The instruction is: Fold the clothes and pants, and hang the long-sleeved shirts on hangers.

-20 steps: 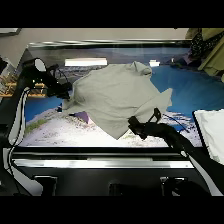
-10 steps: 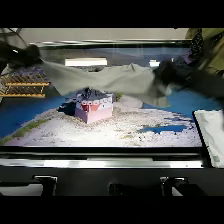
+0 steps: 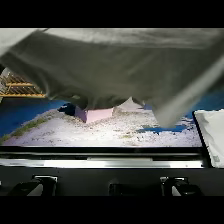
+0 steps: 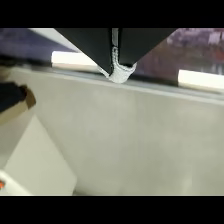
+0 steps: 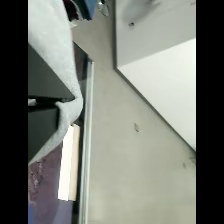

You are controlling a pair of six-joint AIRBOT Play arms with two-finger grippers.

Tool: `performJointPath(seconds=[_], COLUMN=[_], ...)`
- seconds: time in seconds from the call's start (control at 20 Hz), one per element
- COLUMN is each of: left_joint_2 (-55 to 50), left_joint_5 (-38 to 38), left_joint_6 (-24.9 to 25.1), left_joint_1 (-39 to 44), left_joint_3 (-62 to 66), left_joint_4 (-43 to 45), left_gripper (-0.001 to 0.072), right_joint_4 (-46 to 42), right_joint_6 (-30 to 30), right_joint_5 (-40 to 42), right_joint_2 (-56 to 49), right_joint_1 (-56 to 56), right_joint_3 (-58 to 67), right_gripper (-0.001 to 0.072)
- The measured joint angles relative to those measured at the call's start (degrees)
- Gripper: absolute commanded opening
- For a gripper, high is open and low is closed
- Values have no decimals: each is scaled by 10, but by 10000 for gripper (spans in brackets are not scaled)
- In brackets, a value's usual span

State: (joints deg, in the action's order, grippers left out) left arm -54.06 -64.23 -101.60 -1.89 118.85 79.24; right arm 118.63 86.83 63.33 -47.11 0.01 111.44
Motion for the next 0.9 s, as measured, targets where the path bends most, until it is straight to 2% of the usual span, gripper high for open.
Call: performJointPath(seconds=[0.2, 0.35, 0.5, 0.65, 0.9], left_joint_2=[34, -3, -102, -239, -455], left_joint_5=[8, 9, 13, 30, 88], left_joint_6=[-21, -24, -22, -19, -19], left_joint_1=[0, 0, 1, 15, 60], left_joint_3=[-30, -60, -76, -83, -85], left_joint_4=[46, 61, 69, 73, 74], left_gripper=[15, 14, 15, 14, 15], right_joint_4=[-35, -42, -47, -40, -16], right_joint_6=[-25, -38, -64, -83, -105], right_joint_5=[29, 62, 101, 100, 9], right_joint_2=[-12, -62, -143, -236, -404], right_joint_1=[-1, -1, -1, -1, -1], right_joint_3=[19, 8, -39, -117, -214], right_gripper=[30, 30, 30, 30, 31])
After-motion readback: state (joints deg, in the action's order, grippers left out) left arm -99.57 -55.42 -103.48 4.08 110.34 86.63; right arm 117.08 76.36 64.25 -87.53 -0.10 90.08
